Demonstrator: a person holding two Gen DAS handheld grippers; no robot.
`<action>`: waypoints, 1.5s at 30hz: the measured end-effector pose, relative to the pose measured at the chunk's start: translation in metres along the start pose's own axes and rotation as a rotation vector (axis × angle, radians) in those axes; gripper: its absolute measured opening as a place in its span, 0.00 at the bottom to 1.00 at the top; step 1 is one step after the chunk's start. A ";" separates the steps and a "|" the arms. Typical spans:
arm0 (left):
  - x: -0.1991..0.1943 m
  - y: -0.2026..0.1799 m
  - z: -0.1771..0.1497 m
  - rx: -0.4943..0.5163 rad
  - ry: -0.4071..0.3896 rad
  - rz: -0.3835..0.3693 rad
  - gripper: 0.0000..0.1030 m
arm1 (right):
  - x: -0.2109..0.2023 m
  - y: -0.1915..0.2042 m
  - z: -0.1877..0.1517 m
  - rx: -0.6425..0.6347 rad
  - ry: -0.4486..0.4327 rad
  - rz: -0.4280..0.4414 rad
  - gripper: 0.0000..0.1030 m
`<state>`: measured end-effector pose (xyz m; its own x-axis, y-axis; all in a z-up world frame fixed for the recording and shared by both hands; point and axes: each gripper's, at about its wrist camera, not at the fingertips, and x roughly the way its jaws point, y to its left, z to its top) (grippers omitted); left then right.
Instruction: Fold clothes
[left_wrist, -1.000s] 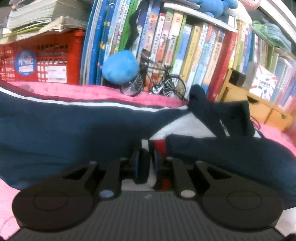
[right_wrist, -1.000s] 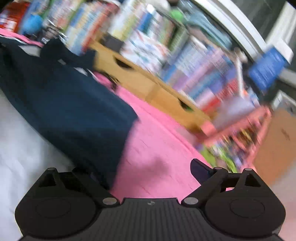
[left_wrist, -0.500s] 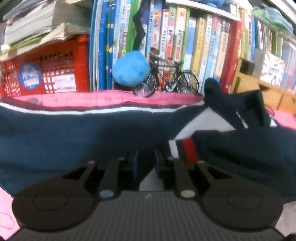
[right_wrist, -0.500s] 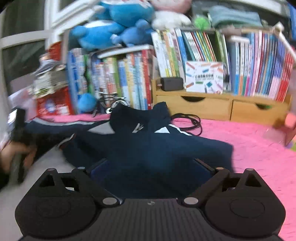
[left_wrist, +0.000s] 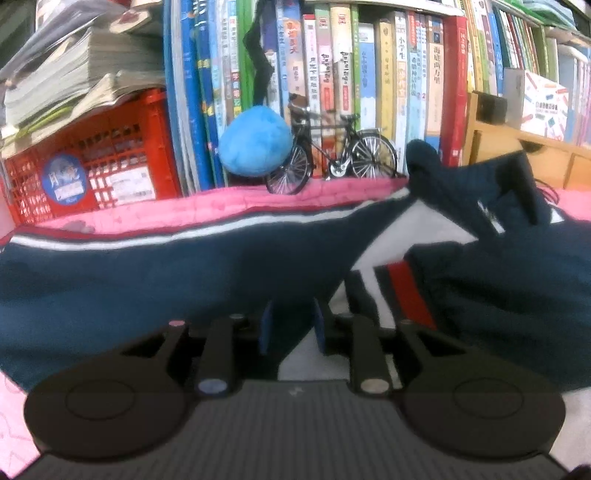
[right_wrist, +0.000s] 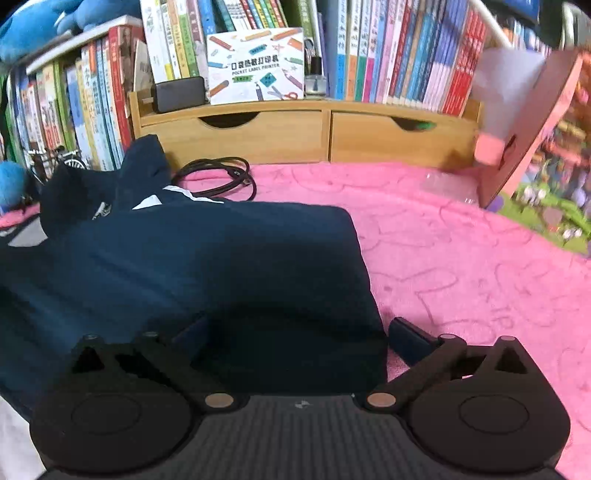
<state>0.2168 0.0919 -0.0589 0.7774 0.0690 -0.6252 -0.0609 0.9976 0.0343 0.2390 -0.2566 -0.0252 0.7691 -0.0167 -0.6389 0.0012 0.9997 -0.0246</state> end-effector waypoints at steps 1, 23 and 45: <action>-0.012 0.003 -0.003 -0.021 -0.001 -0.004 0.26 | -0.008 0.003 -0.002 -0.006 0.004 -0.013 0.91; -0.306 -0.056 -0.150 0.169 -0.055 -0.205 0.77 | -0.359 0.061 -0.195 -0.295 -0.154 0.289 1.00; -0.336 -0.068 -0.195 0.223 -0.012 -0.158 0.78 | -0.376 0.082 -0.246 -0.357 -0.113 0.346 1.00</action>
<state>-0.1623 -0.0010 -0.0037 0.7734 -0.0893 -0.6276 0.2005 0.9737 0.1086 -0.2069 -0.1728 0.0238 0.7503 0.3361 -0.5693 -0.4692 0.8773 -0.1005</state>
